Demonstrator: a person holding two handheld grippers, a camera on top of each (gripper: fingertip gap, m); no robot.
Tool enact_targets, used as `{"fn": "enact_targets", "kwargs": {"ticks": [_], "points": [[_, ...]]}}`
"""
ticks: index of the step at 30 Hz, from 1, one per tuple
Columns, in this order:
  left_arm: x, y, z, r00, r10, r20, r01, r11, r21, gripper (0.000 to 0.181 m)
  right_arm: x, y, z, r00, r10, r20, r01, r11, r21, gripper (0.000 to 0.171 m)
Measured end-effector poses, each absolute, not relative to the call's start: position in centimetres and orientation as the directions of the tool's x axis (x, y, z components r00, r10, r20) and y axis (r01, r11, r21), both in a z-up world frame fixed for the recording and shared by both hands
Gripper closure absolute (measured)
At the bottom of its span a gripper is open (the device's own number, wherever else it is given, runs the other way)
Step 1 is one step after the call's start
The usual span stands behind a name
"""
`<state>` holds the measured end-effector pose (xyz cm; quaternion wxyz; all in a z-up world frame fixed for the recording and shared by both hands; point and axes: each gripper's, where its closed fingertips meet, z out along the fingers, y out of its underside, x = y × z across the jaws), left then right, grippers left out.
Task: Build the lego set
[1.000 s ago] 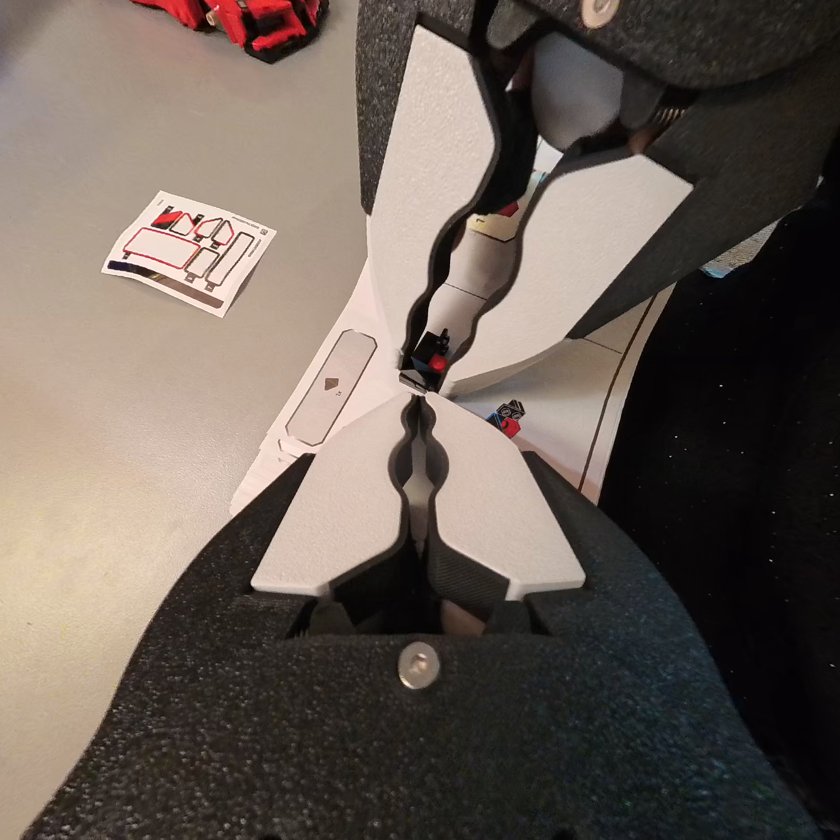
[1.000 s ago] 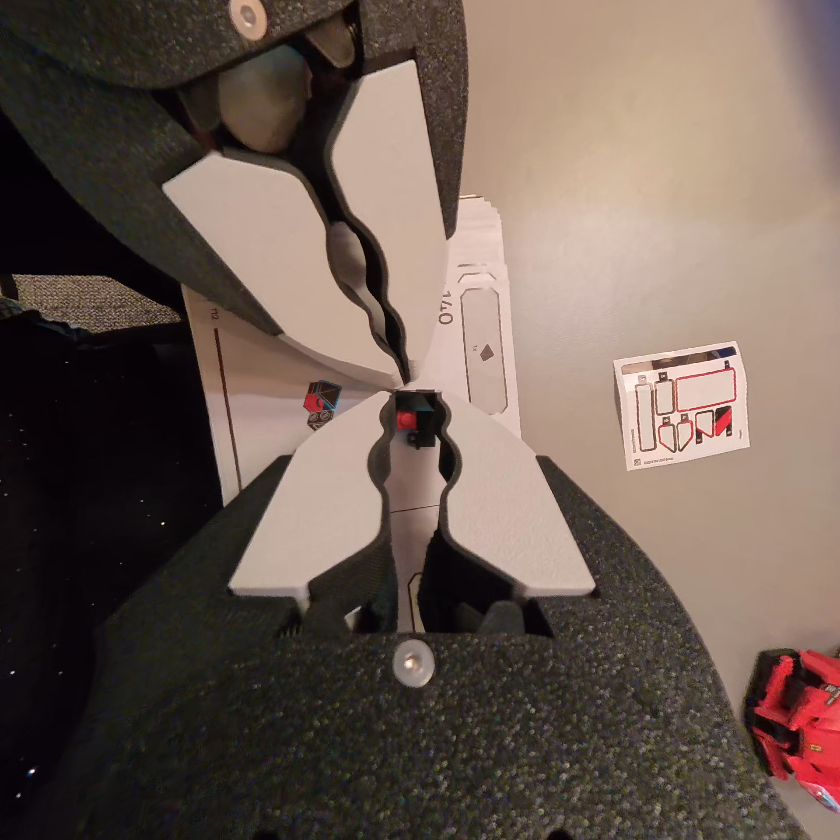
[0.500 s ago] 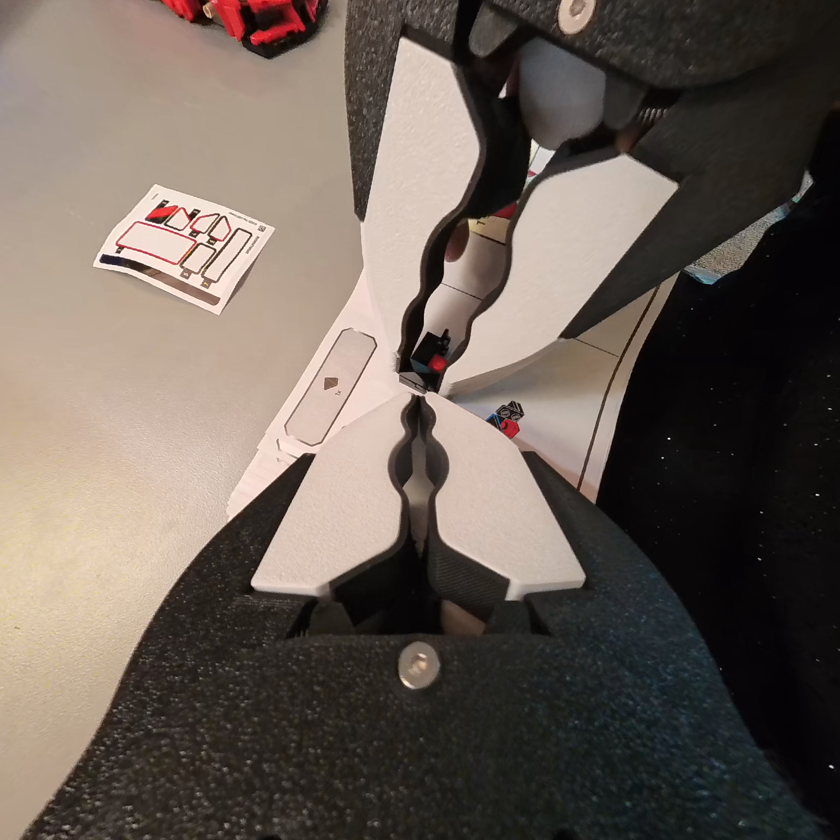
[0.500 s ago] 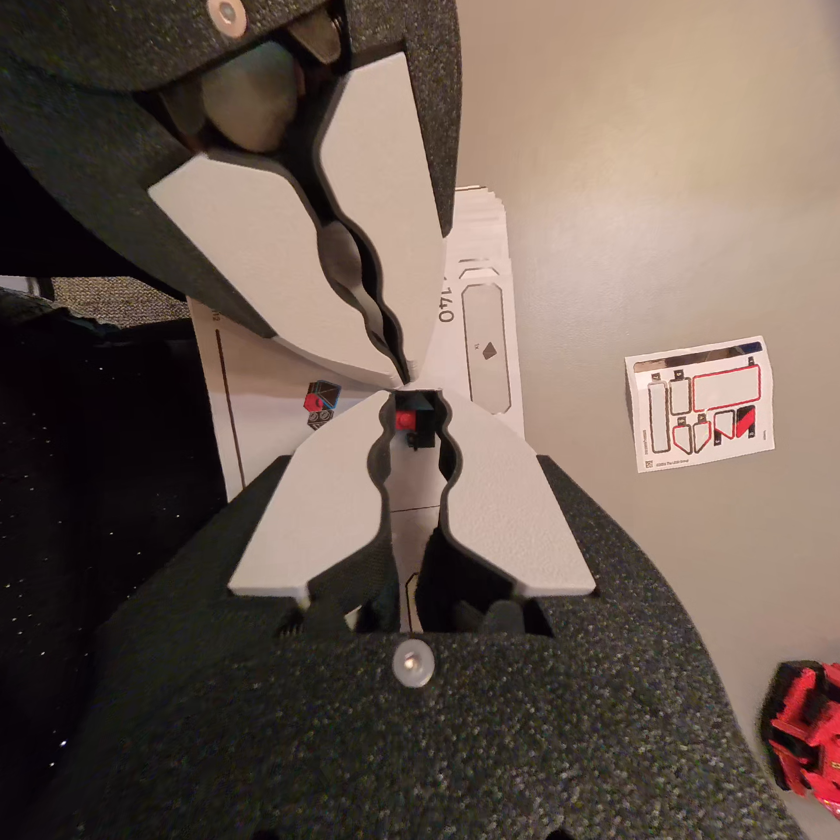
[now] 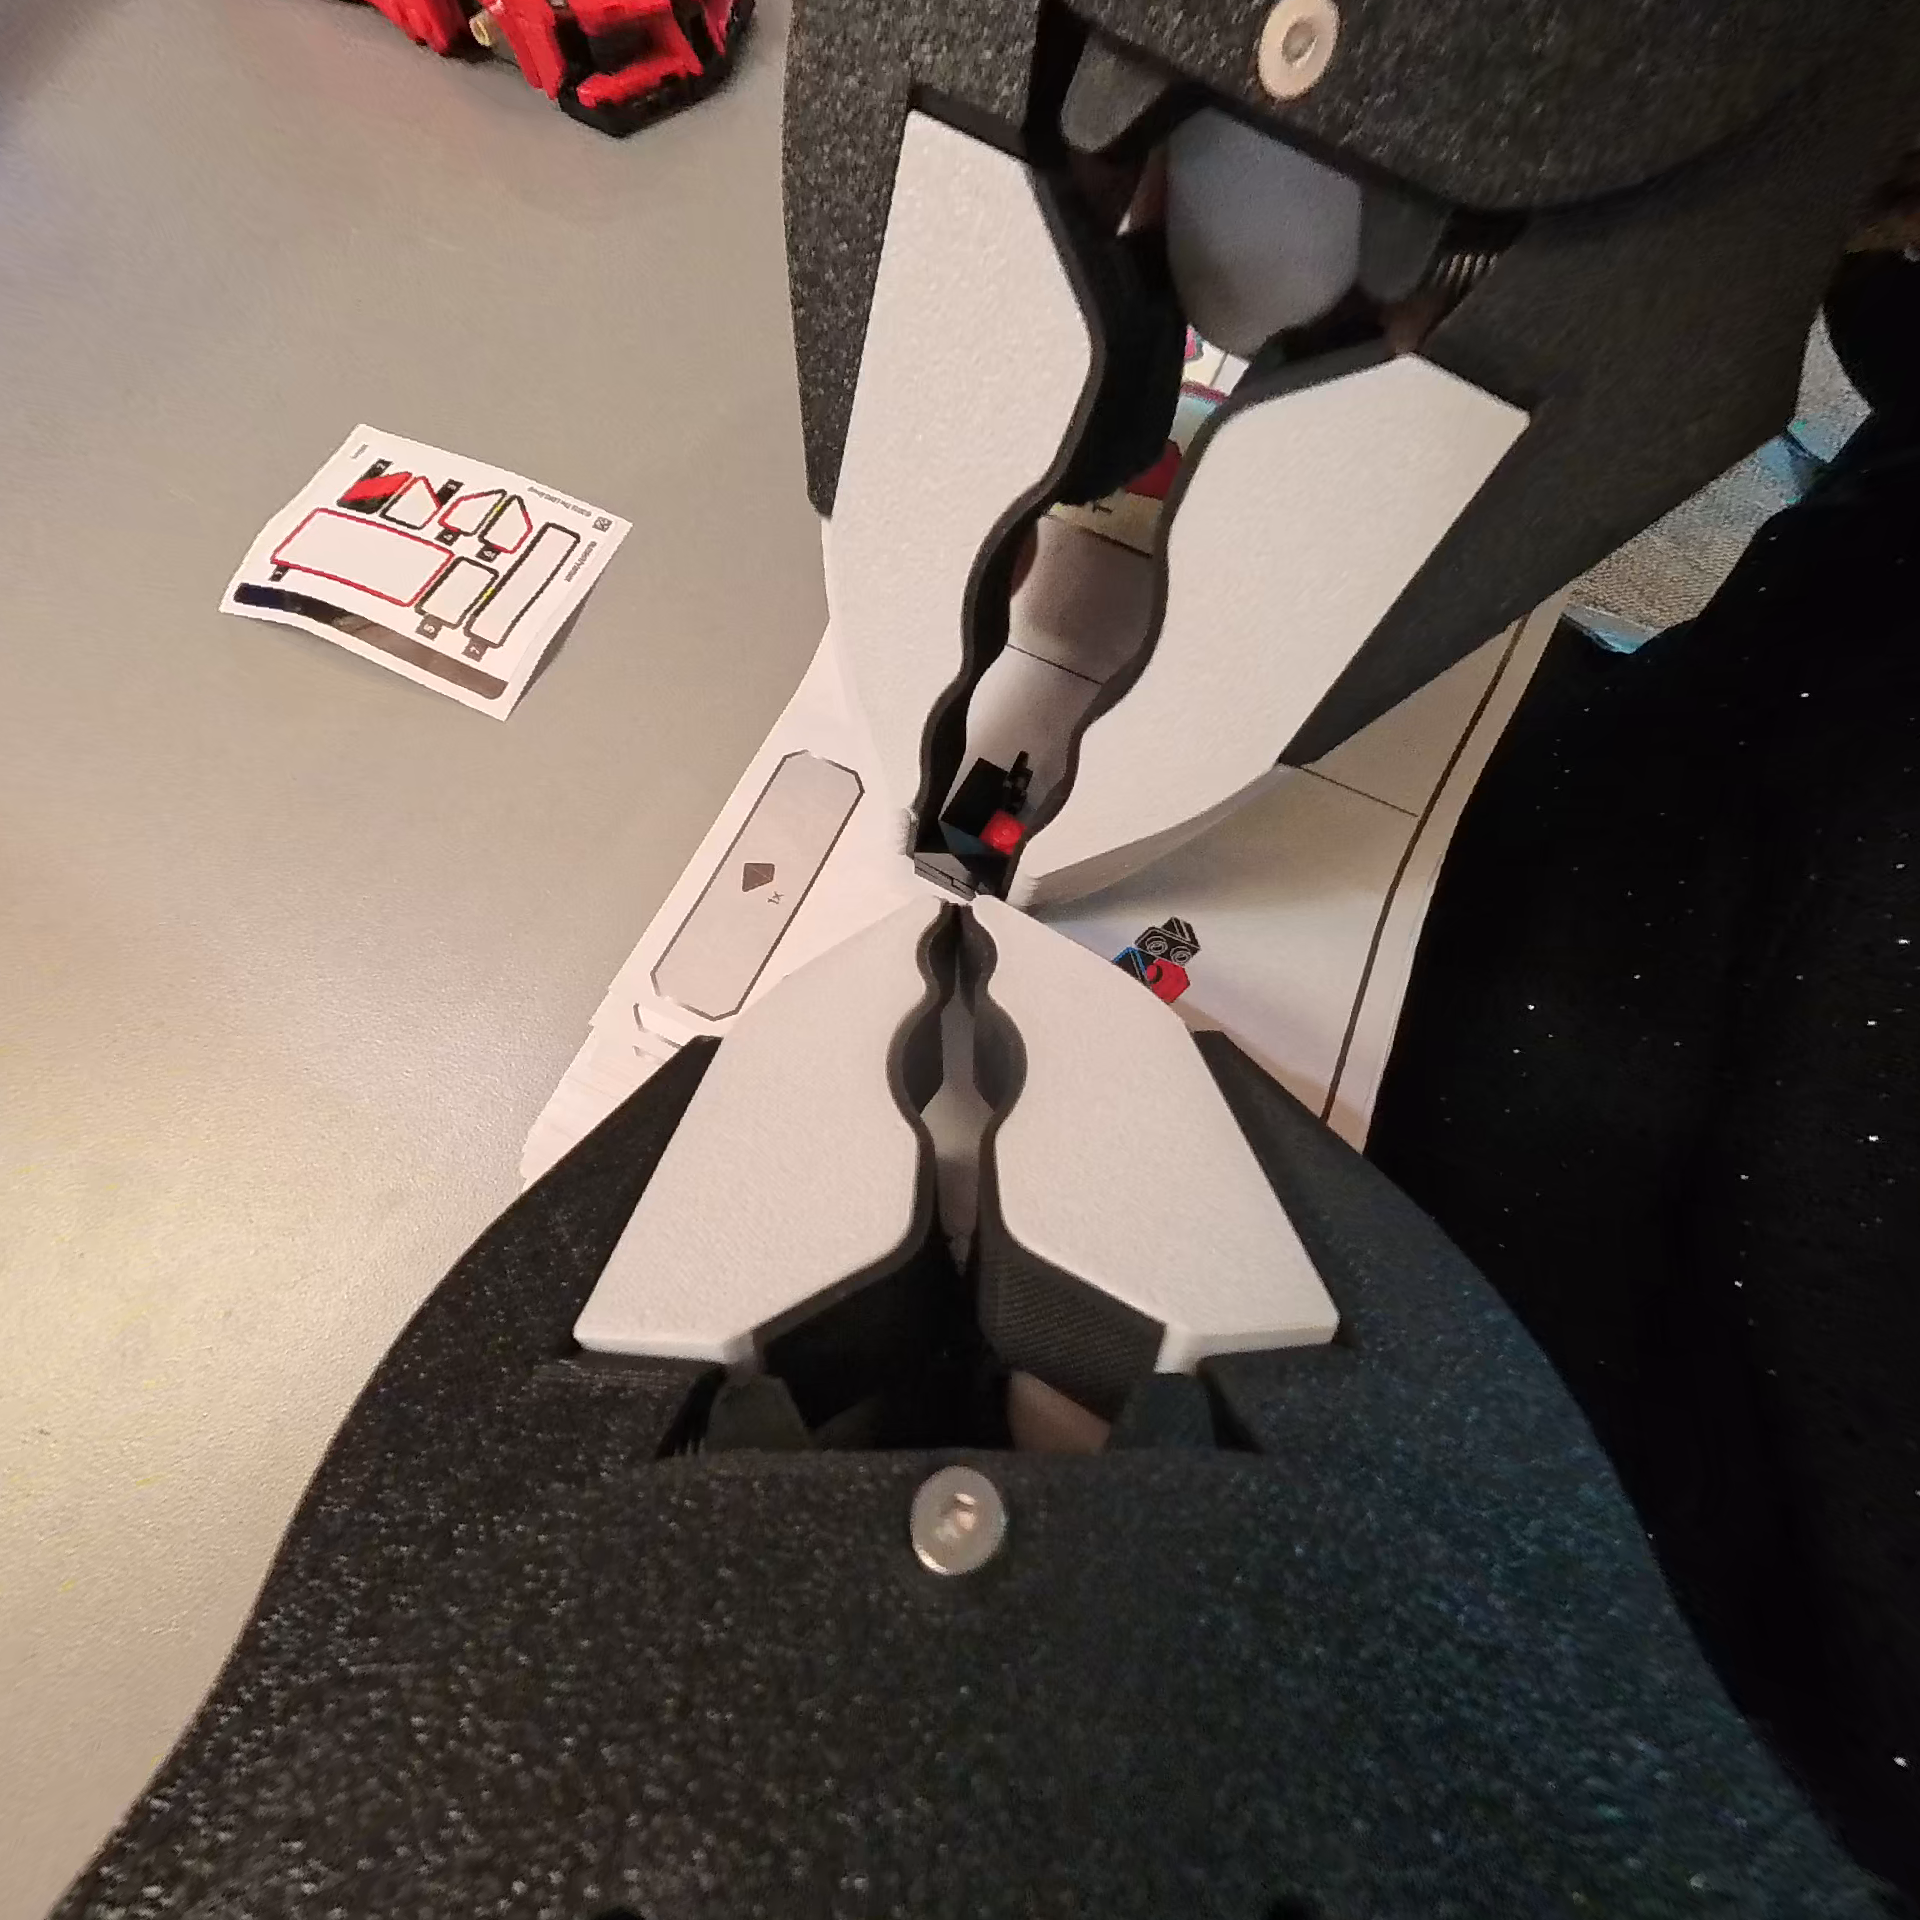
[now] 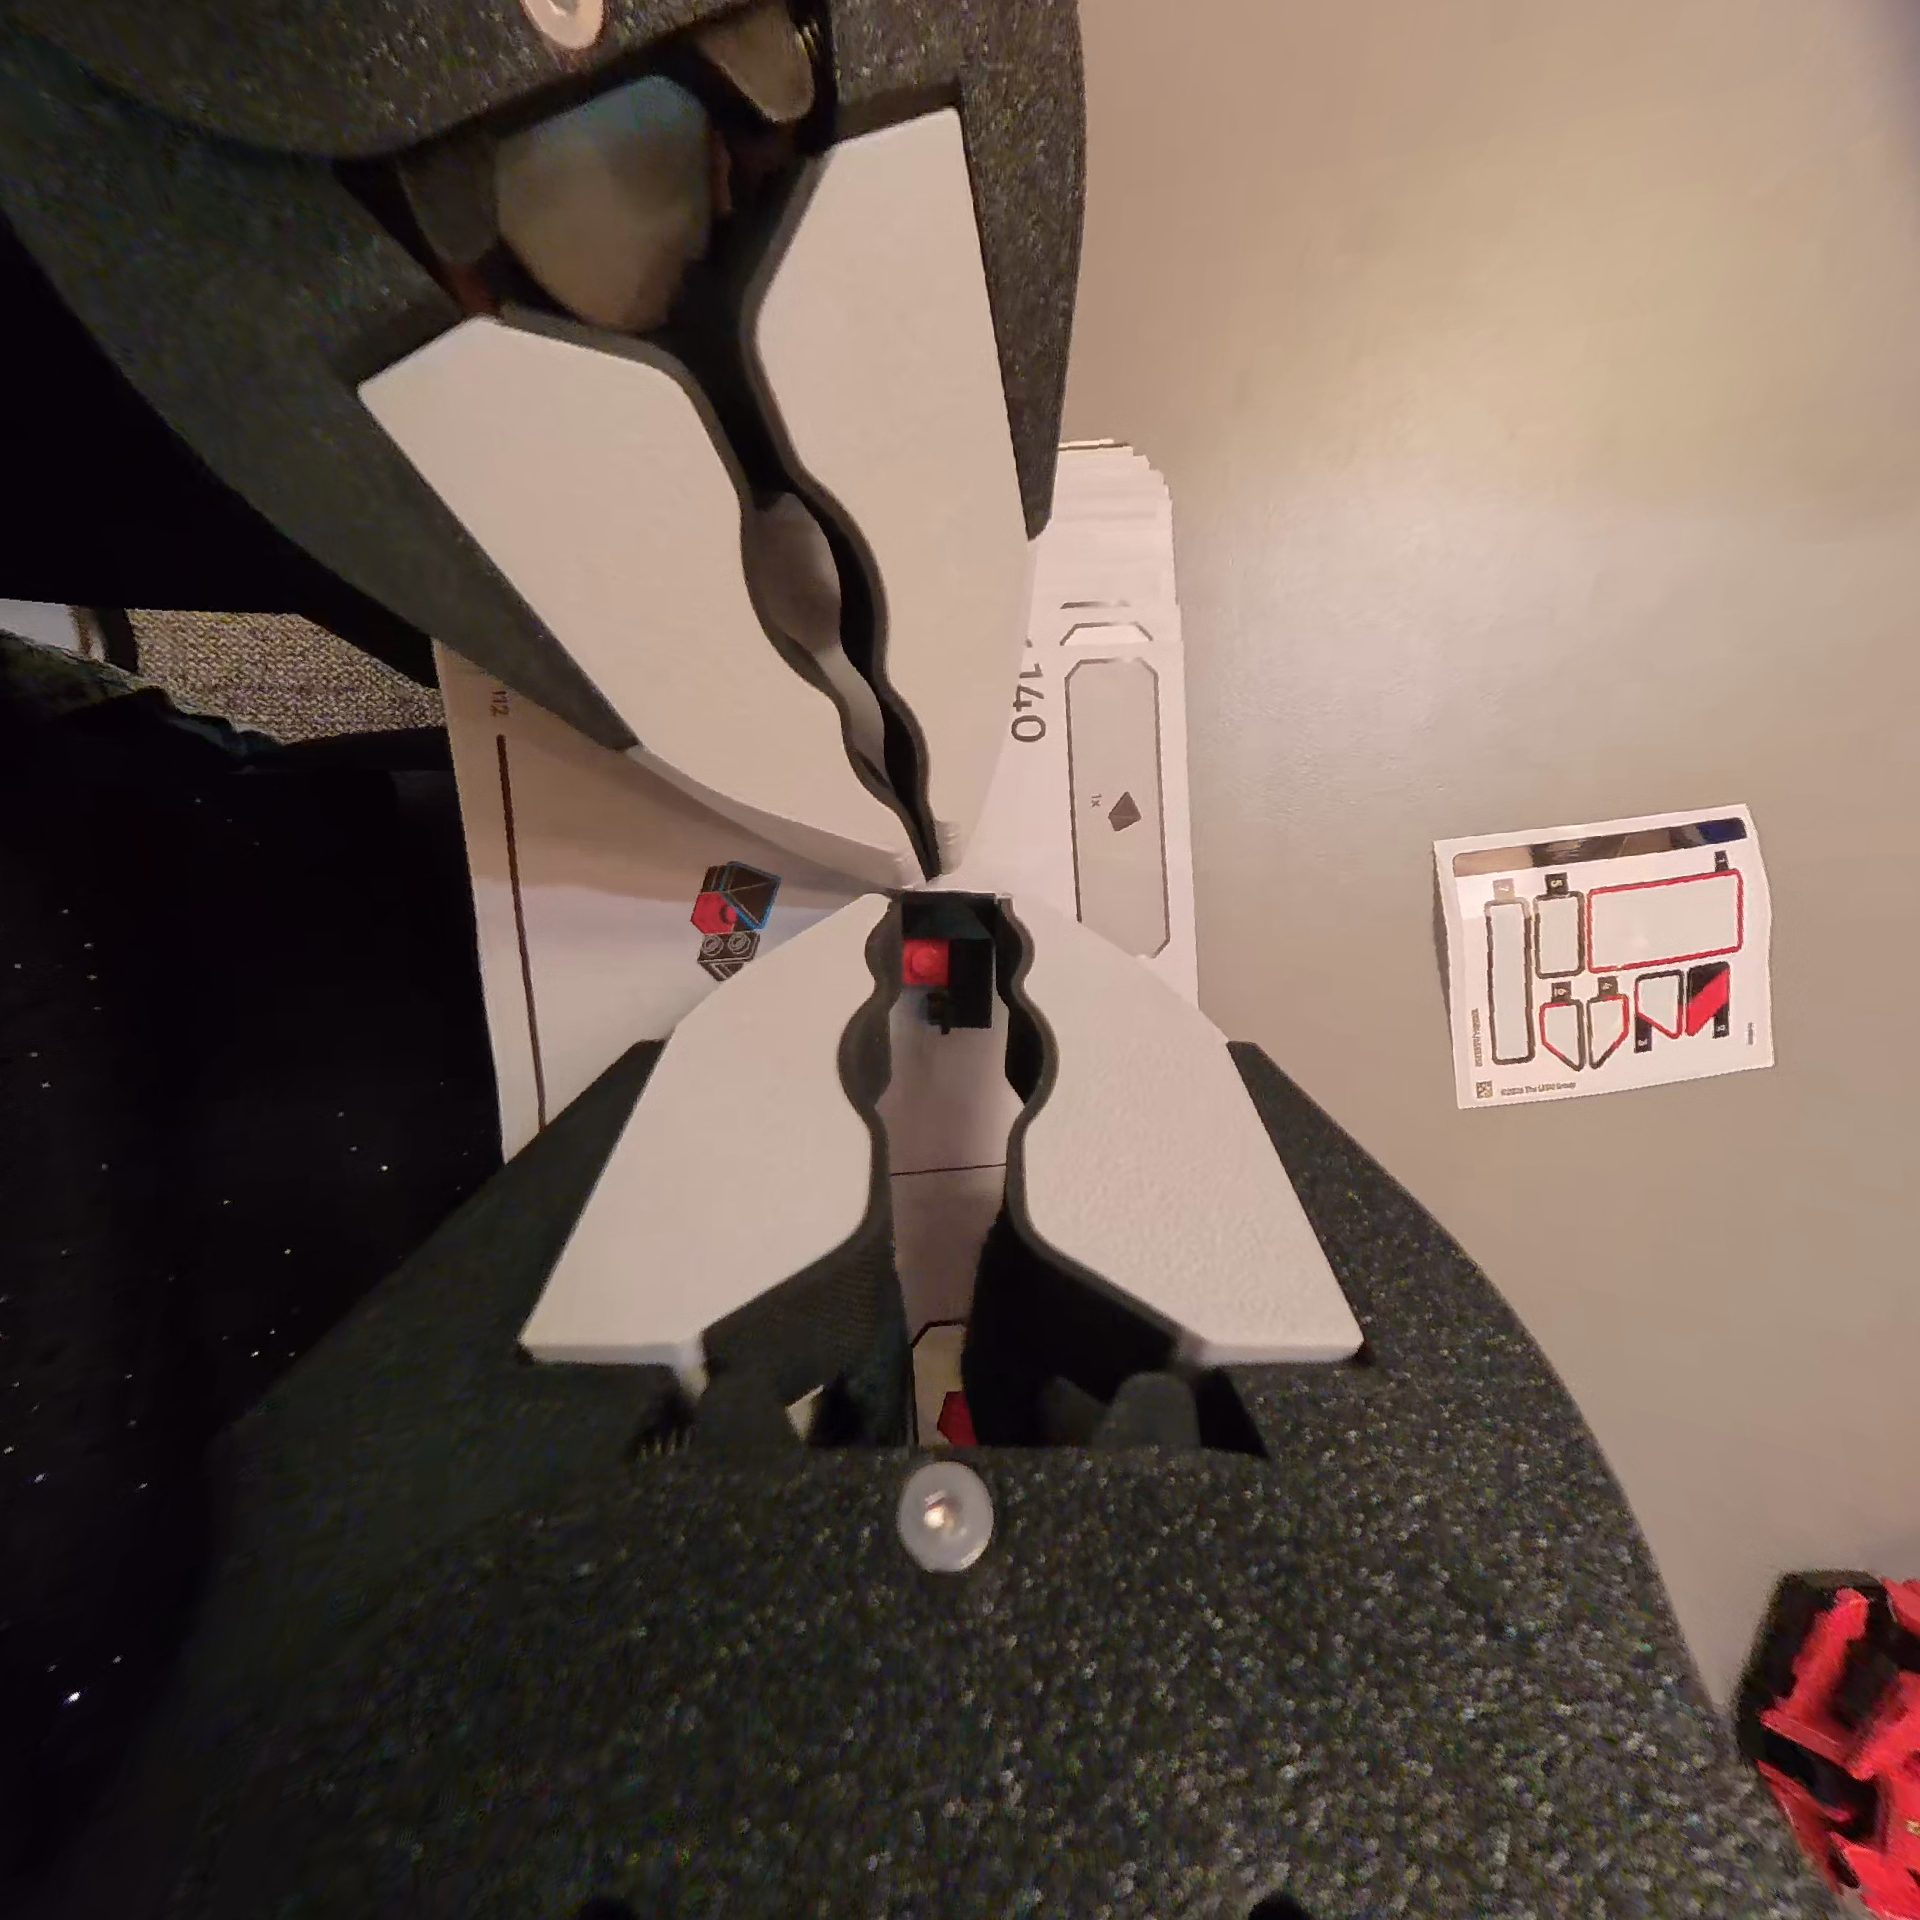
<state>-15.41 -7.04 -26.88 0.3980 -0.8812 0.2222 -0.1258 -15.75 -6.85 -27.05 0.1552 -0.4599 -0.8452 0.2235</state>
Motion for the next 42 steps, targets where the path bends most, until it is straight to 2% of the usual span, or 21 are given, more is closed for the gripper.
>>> {"fn": "enact_targets", "kwargs": {"ticks": [8, 12, 18, 42], "points": [[-15.4, -7.0, -26.9, 0.87, -0.491, 0.048, -0.289, -0.586, -0.758, 0.181, -15.1, -6.5, -26.6, -0.535, 0.844, 0.052, 0.722, 0.488, -0.49, 0.131], [-15.4, -7.0, -26.9, 0.87, -0.491, 0.053, -0.286, -0.587, -0.758, 0.181, -15.3, -6.5, -25.1, -0.53, 0.848, 0.022, 0.703, 0.453, -0.549, 0.15], [-16.0, -6.9, -26.0, 0.88, -0.474, 0.026, -0.277, -0.558, -0.782, 0.181, -15.5, -6.3, -25.0, -0.542, 0.84, -0.026, 0.712, 0.442, -0.546, 0.17], [-15.9, -6.2, -26.9, 0.864, -0.501, -0.054, -0.376, -0.569, -0.731, 0.181, -15.3, -6.5, -26.3, -0.545, 0.838, 0.02, 0.74, 0.492, -0.458, 0.171]]}}
